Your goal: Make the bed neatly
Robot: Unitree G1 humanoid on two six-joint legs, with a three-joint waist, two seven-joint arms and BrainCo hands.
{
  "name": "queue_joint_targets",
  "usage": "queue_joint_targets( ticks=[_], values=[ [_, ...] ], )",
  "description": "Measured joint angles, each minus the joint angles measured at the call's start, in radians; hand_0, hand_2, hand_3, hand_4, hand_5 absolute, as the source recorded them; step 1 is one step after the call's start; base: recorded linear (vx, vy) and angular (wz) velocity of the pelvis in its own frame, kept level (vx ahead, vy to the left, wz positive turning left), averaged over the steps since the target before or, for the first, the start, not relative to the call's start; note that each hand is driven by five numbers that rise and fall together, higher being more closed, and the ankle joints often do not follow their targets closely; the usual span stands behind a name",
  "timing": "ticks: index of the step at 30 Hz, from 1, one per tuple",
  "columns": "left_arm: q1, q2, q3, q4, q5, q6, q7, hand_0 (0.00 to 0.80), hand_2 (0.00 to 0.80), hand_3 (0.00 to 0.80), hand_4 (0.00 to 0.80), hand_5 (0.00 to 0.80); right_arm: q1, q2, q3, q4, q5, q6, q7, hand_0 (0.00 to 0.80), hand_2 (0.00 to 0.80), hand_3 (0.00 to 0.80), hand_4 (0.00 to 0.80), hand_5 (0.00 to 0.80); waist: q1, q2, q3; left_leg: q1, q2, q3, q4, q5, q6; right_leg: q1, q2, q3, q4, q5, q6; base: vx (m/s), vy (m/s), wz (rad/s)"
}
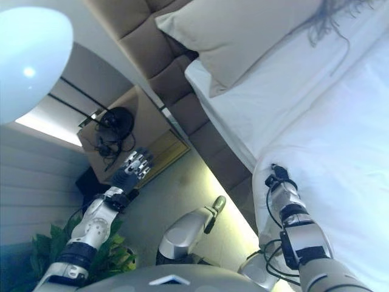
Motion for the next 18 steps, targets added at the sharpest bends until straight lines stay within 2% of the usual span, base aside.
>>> queue_joint_targets(
  ticks=[3, 6, 10, 13, 17, 18],
  values=[
    [0.012, -0.006, 0.009, 0.000, 0.001, 0.010, -0.009, 0.000, 0.000, 0.000, 0.000, 0.000, -0.018, 0.027, 0.052, 0.000, -0.044, 0.036, -0.020, 0.800, 0.800, 0.800, 0.800, 0.800, 0.023, 0.000, 0.000, 0.002, -0.013, -0.021, -0.002, 0.001, 0.002, 0.024, 0.000, -0.021, -0.018, 0.001, 0.005, 0.053, 0.073, 0.24],
    [0.019, -0.009, 0.009, 0.001, 0.002, 0.013, -0.019, 0.000, 0.000, 0.000, 0.000, 0.000, -0.022, 0.041, 0.098, 0.000, -0.079, 0.069, -0.027, 0.800, 0.800, 0.800, 0.800, 0.800, 0.050, -0.001, 0.000, 0.004, -0.024, -0.034, -0.007, 0.004, 0.005, 0.035, 0.000, -0.022, -0.030, 0.001, 0.008, 0.043, 0.062, 0.18],
    [0.022, -0.010, 0.011, 0.003, 0.009, 0.015, -0.040, 0.000, 0.000, 0.000, 0.000, 0.000, -0.024, 0.042, 0.111, 0.000, -0.145, 0.125, -0.028, 0.800, 0.800, 0.800, 0.800, 0.800, 0.073, -0.001, 0.000, 0.007, -0.039, -0.057, -0.015, 0.009, 0.008, 0.058, 0.001, -0.034, -0.046, 0.001, 0.020, 0.028, 0.010, 0.20],
    [0.024, -0.011, 0.017, 0.003, 0.009, 0.026, -0.047, 0.000, 0.000, 0.000, 0.000, 0.000, -0.034, 0.041, 0.186, 0.000, -0.200, 0.144, -0.027, 0.800, 0.800, 0.800, 0.800, 0.800, 0.082, -0.006, 0.001, 0.005, -0.046, -0.075, -0.015, 0.010, 0.006, 0.068, 0.001, -0.048, -0.046, -0.006, 0.030, 0.011, -0.029, 0.18],
    [0.023, -0.012, 0.017, 0.007, 0.010, 0.031, -0.053, 0.000, 0.000, 0.000, 0.000, 0.000, -0.049, 0.039, 0.212, 0.000, -0.235, 0.164, -0.027, 0.800, 0.800, 0.800, 0.800, 0.800, 0.098, -0.009, 0.003, 0.004, -0.045, -0.080, -0.015, 0.010, 0.004, 0.067, 0.004, -0.048, -0.046, -0.012, 0.034, -0.015, -0.033, 0.03],
    [0.022, -0.012, 0.017, 0.013, 0.010, 0.031, -0.056, 0.000, 0.000, 0.000, 0.000, 0.000, -0.053, 0.039, 0.212, 0.000, -0.235, 0.169, -0.027, 0.765, 0.765, 0.765, 0.765, 0.765, 0.098, -0.011, 0.005, 0.004, -0.043, -0.080, -0.015, 0.010, 0.003, 0.066, 0.005, -0.048, -0.046, -0.012, 0.034, -0.026, -0.045, 0.00]
  ],
)
